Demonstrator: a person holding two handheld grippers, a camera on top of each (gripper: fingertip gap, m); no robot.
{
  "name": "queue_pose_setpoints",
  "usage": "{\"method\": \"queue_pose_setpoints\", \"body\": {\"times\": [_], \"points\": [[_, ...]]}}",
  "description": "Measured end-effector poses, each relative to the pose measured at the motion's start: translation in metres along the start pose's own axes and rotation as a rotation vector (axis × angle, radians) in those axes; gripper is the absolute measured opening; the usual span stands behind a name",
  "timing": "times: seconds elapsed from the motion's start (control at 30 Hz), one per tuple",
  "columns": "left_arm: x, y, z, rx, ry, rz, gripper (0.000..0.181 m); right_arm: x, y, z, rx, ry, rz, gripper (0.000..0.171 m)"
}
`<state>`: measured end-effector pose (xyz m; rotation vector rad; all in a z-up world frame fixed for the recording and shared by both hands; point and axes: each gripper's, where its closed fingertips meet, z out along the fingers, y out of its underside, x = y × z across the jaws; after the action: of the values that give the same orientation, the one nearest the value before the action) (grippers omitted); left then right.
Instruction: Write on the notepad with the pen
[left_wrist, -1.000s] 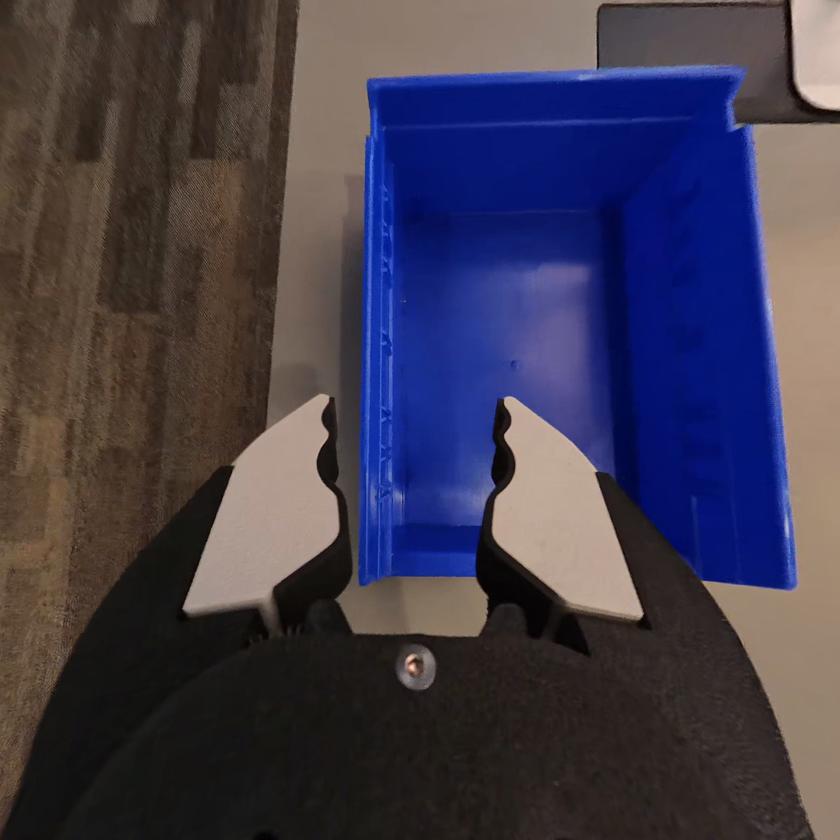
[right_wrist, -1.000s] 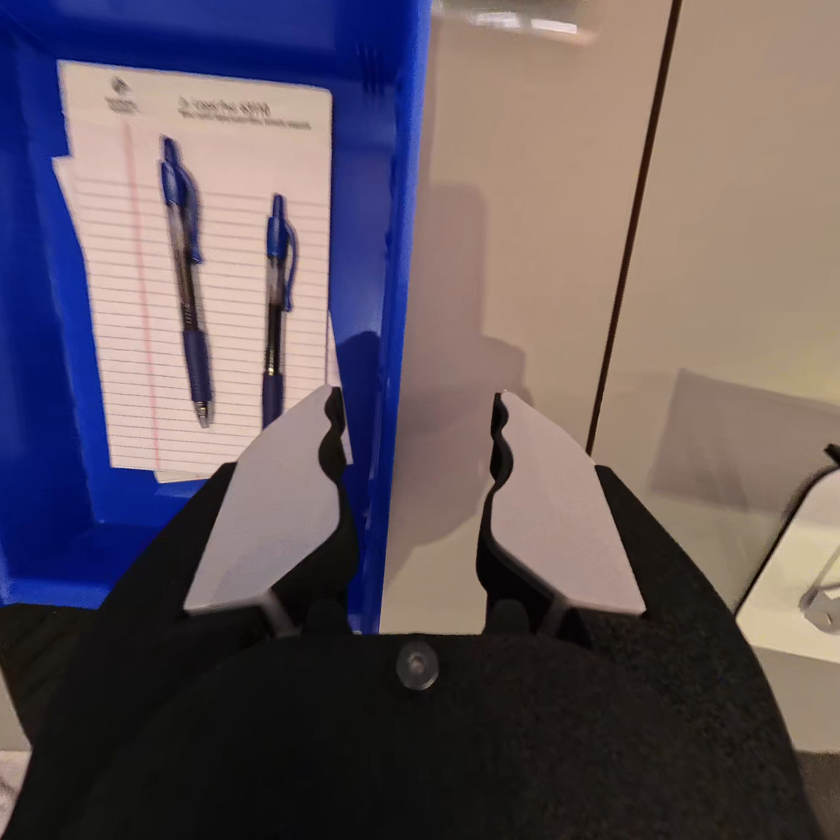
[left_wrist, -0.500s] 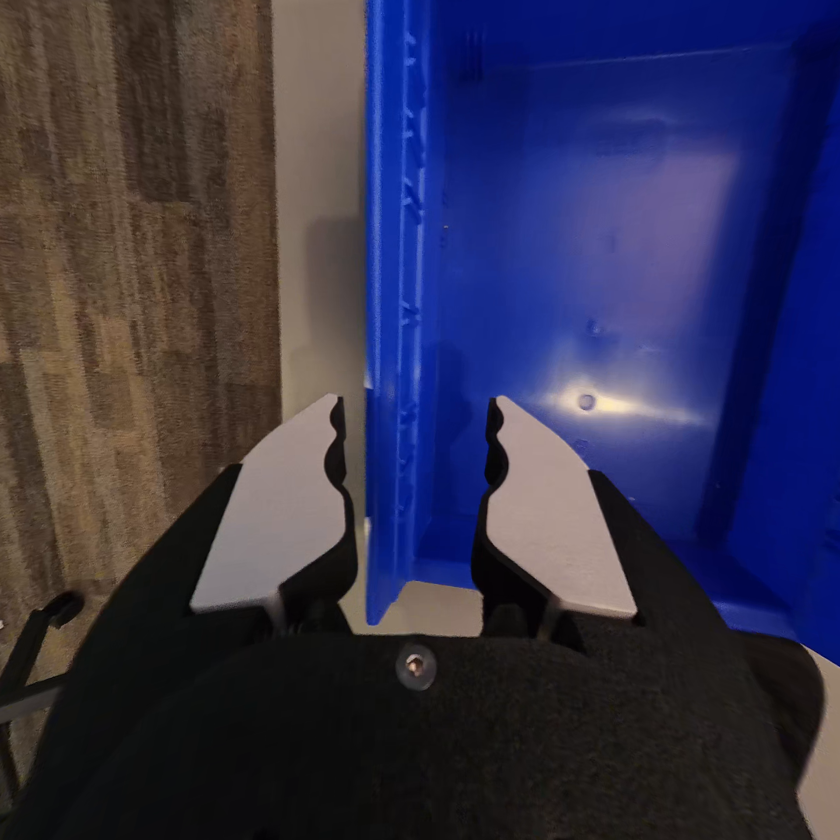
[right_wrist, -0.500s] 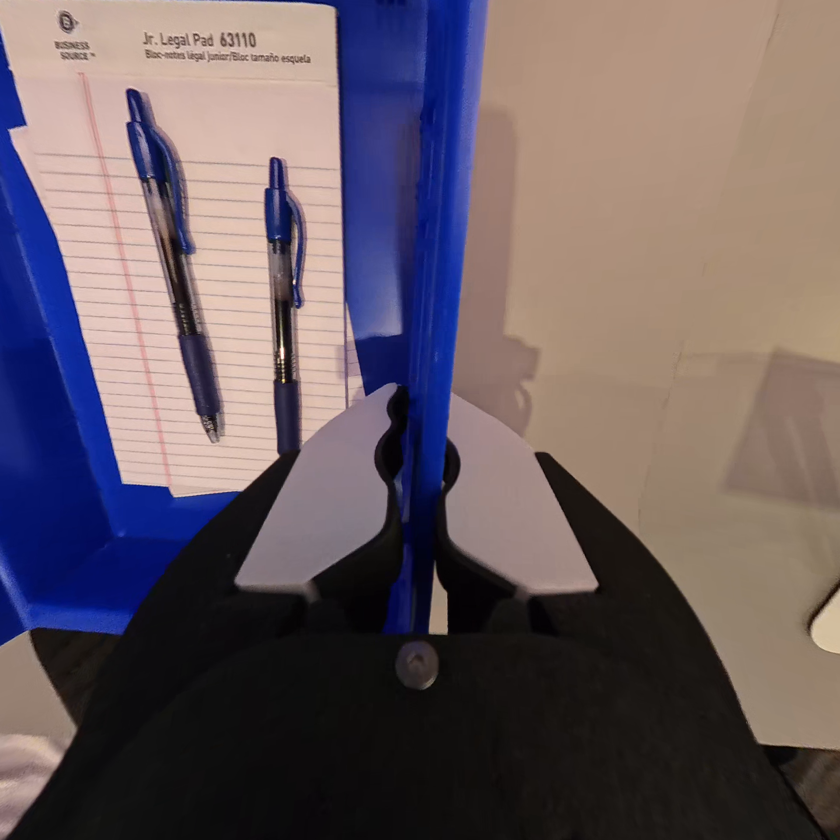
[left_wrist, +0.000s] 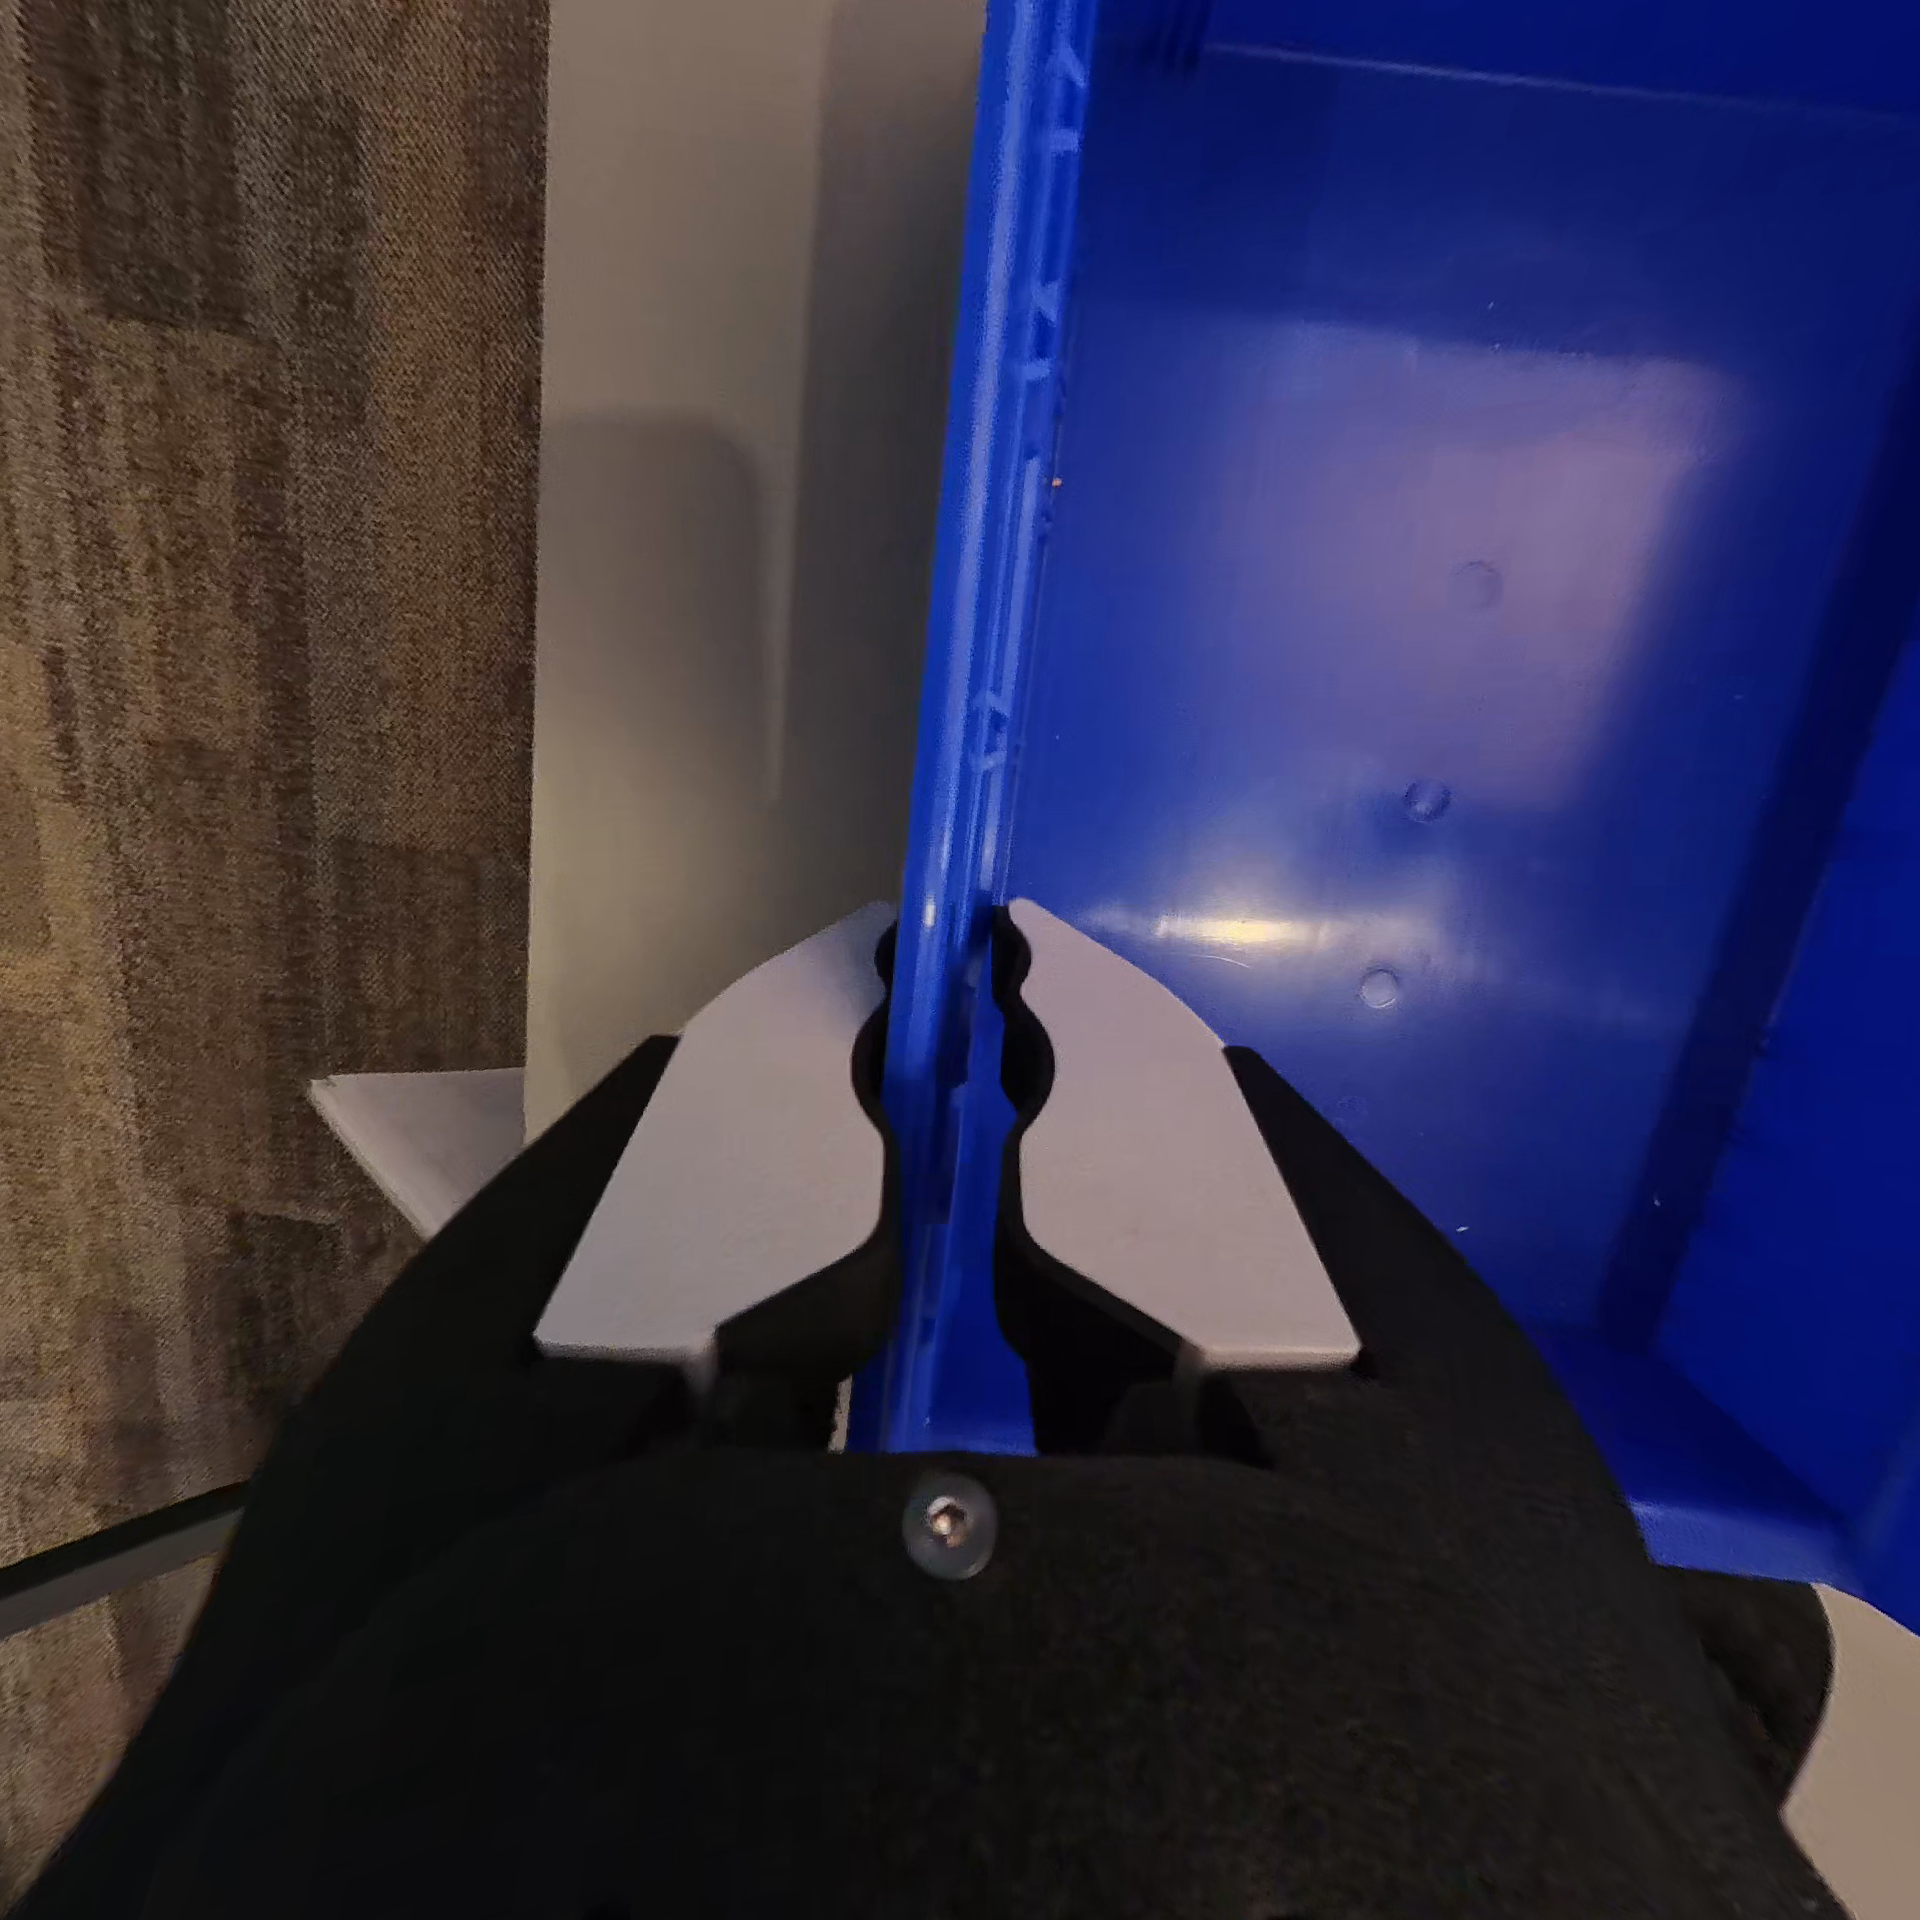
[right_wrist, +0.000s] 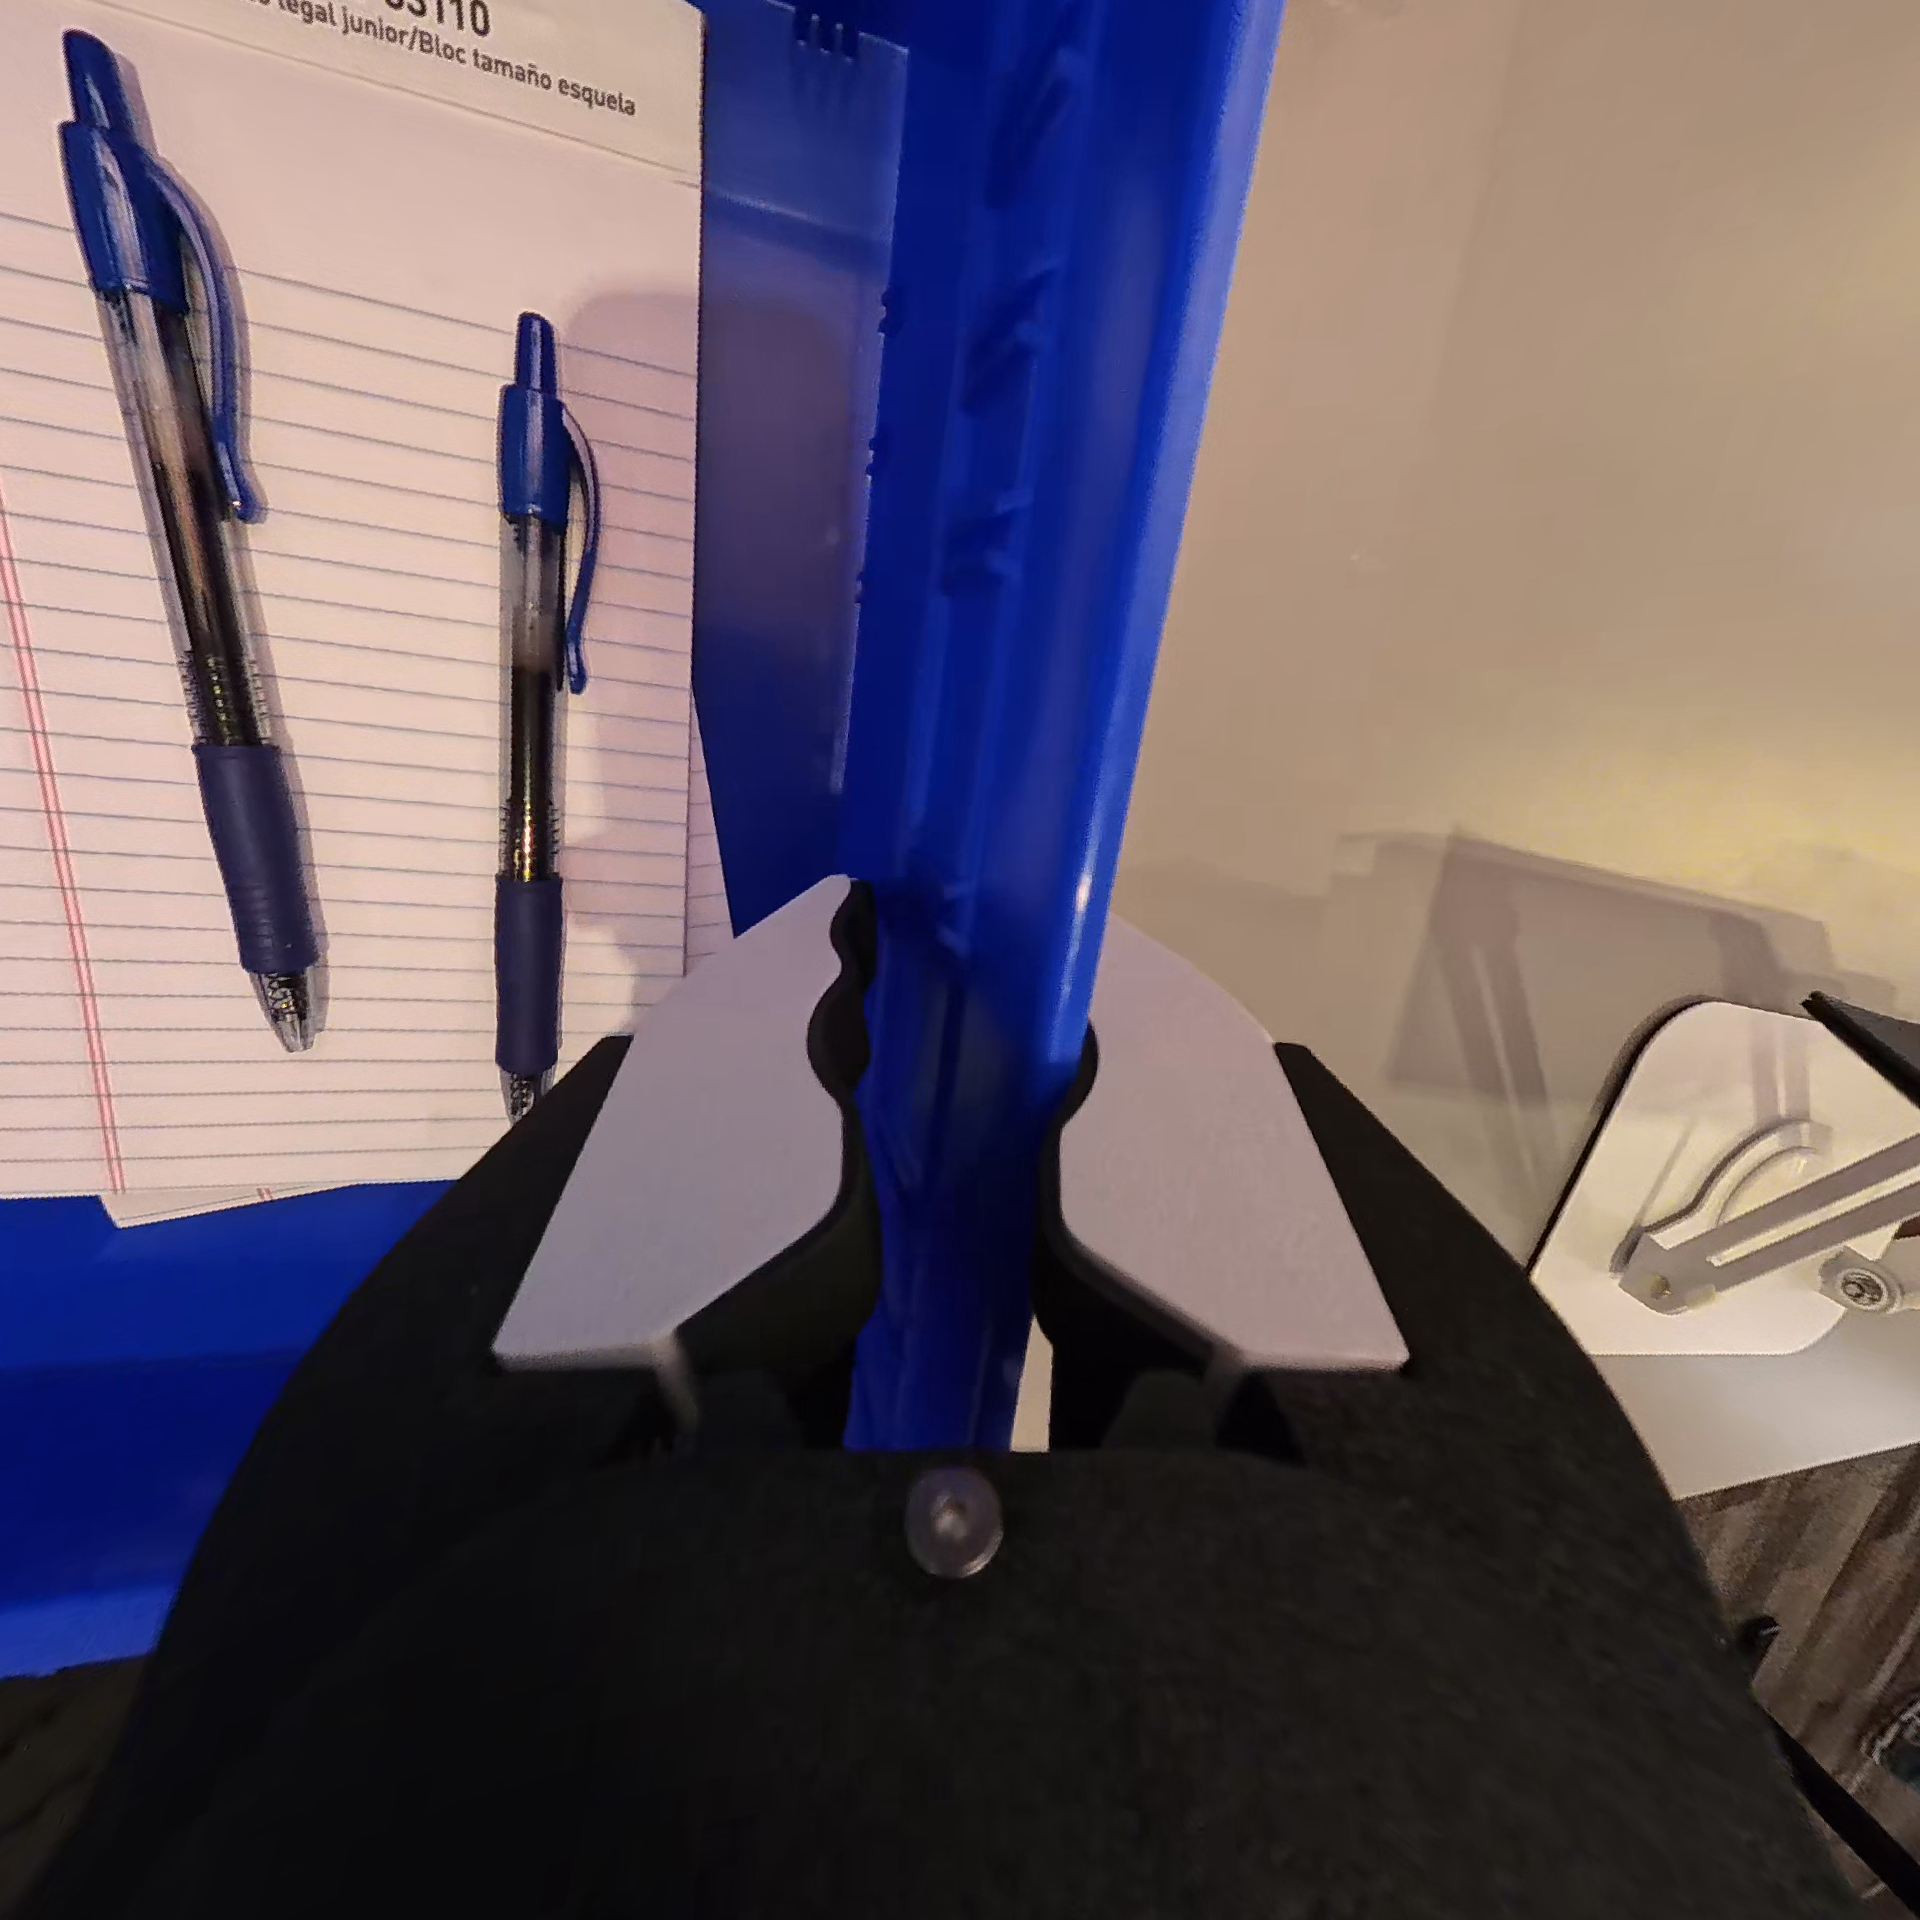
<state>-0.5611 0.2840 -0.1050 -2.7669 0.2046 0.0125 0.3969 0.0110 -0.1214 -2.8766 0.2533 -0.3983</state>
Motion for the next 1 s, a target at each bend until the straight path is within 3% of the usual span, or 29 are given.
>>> {"method": "queue_pose_setpoints", "body": {"times": [0.2, 0.43, 1.0], "points": [[0.004, -0.001, 0.000, 0.007, 0.073, -0.043, 0.008, 0.002, -0.007, -0.005, 0.083, 0.020, 0.059, 0.029], [0.003, -0.002, 0.001, 0.014, 0.044, -0.005, 0.010, 0.015, -0.023, -0.022, 0.262, 0.184, 0.060, 0.031], [0.000, -0.007, 0.003, 0.052, -0.067, 0.069, 0.020, 0.009, -0.025, -0.019, 0.261, 0.191, 0.070, 0.032]]}}
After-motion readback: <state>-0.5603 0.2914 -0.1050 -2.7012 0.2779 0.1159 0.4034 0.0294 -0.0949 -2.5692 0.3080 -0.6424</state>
